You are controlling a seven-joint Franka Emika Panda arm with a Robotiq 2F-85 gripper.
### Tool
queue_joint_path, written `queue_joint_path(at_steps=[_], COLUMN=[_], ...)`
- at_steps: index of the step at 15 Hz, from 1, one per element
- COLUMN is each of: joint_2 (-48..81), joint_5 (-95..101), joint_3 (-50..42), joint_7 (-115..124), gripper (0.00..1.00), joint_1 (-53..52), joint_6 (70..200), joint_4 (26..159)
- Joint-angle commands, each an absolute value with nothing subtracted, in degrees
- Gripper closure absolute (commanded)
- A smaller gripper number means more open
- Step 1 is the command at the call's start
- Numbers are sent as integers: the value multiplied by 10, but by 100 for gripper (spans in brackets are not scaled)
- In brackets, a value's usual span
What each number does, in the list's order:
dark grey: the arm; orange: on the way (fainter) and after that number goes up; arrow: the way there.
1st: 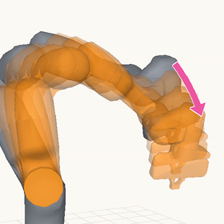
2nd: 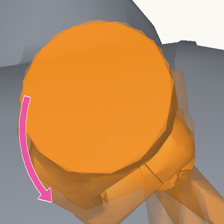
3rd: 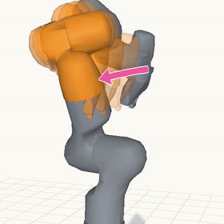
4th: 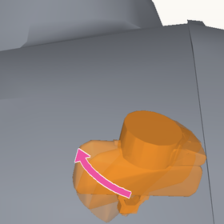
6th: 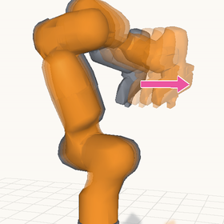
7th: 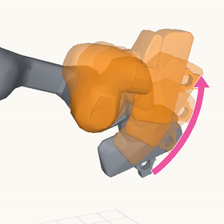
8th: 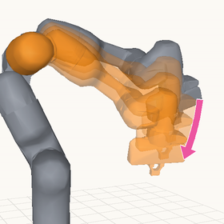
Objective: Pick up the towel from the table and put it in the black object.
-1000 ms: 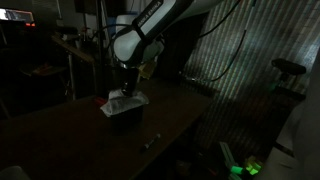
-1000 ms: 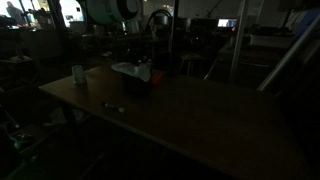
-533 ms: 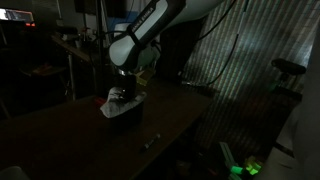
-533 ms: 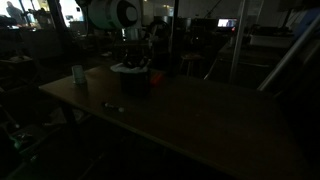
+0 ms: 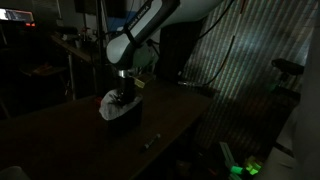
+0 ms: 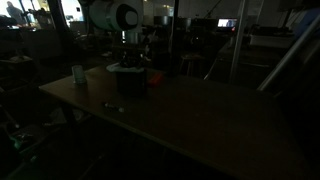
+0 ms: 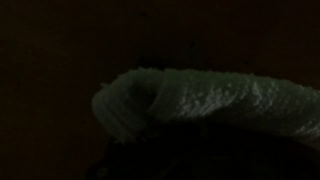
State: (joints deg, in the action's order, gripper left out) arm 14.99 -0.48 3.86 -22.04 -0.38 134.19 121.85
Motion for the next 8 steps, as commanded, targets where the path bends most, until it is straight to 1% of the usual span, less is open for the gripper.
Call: queue_joint_path(at_steps=[1, 8], joint_2=[172, 202], joint_5=[-39, -30], joint_3=[45, 48], joint_7=[-224, -193], gripper=[97, 97], joint_1=[9, -6], joint_6=[1337, 1353], joint_4=[1213, 1206])
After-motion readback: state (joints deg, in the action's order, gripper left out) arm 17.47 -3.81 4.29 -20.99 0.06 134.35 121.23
